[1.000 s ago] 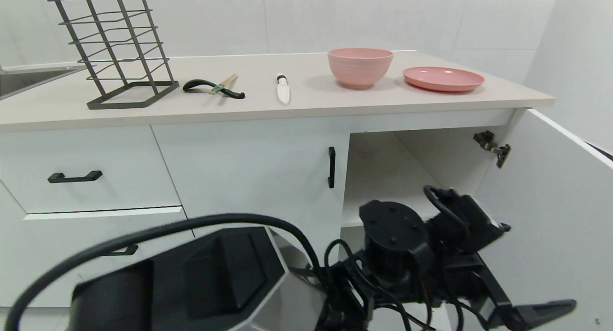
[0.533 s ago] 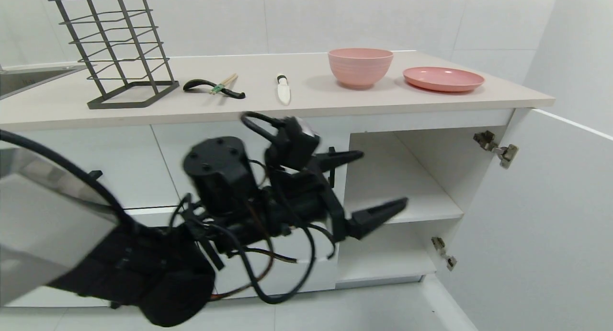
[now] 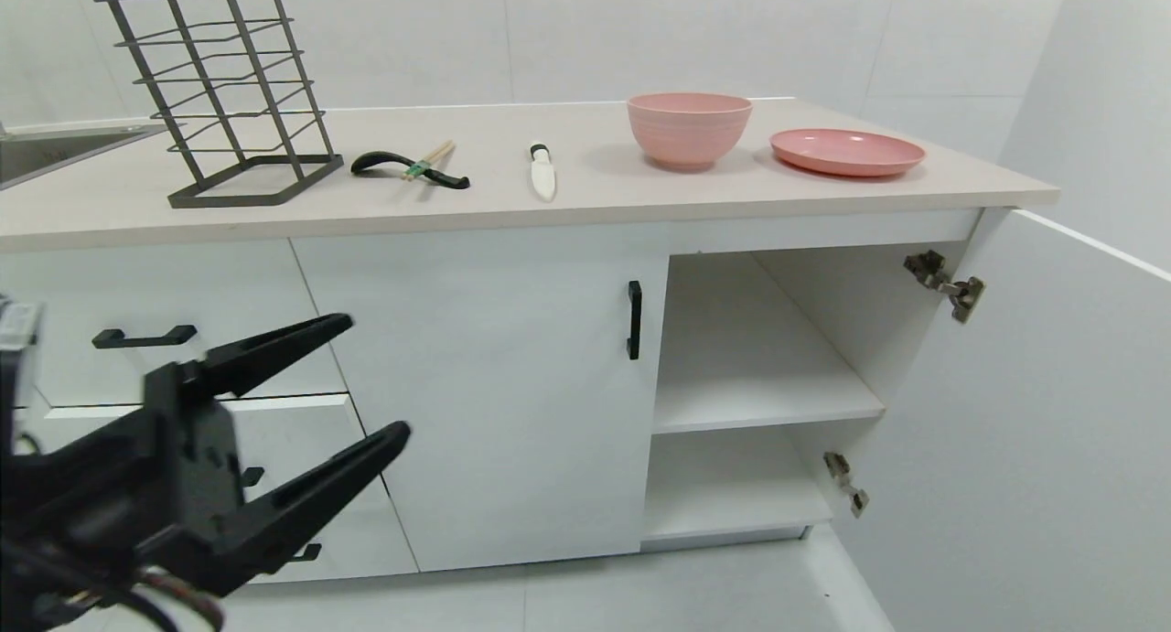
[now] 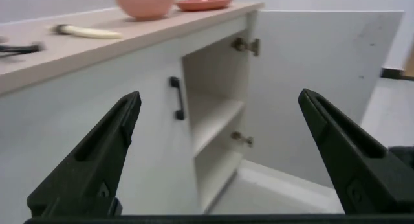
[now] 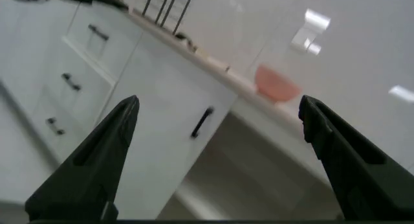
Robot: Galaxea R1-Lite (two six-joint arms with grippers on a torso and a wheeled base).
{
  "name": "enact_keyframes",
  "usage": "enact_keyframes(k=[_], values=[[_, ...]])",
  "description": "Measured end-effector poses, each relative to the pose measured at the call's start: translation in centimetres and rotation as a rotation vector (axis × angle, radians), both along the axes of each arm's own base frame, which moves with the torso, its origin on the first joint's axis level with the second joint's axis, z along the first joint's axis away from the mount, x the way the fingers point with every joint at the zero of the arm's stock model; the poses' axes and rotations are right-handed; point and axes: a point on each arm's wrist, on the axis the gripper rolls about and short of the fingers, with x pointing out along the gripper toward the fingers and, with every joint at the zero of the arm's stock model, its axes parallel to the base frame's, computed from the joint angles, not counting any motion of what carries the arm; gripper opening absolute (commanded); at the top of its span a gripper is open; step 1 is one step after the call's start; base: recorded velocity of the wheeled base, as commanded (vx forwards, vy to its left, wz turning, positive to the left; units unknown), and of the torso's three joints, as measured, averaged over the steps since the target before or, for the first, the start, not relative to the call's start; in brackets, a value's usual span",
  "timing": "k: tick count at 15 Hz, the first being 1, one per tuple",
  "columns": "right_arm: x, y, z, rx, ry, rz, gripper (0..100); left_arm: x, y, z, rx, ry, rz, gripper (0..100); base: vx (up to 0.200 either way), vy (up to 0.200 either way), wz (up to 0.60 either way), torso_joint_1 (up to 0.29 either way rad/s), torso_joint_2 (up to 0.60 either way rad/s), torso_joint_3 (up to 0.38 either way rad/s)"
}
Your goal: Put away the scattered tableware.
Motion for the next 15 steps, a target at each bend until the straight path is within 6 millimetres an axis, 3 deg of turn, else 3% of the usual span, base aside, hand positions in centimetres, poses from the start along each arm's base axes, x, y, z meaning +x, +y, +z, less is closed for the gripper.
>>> enact_keyframes(k=[3, 6, 10, 15], values=[[-0.9, -0.3, -3.4, 0.061, 0.165, -0.112, 100, -3.8, 3.3, -0.5, -0.009, -0.022, 0.158, 100, 0.0, 0.0, 0.0, 0.0, 0.0, 0.0], [-0.9, -0.5, -5.8, 0.082, 0.349, -0.181, 100, -7.2, 5.0, -1.8, 0.002, 0.009, 0.282, 100, 0.0, 0.0, 0.0, 0.0, 0.0, 0.0], [-0.7, -0.9, -7.1, 0.21, 0.49, -0.394, 100, -10.9, 5.7, -5.0, 0.061, 0.085, 0.398, 100, 0.0, 0.0, 0.0, 0.0, 0.0, 0.0], [-0.6, -1.4, -7.1, 0.297, 0.489, -0.586, 100, -14.3, 5.7, -9.5, 0.106, 0.202, 0.443, 100, 0.0, 0.0, 0.0, 0.0, 0.0, 0.0]])
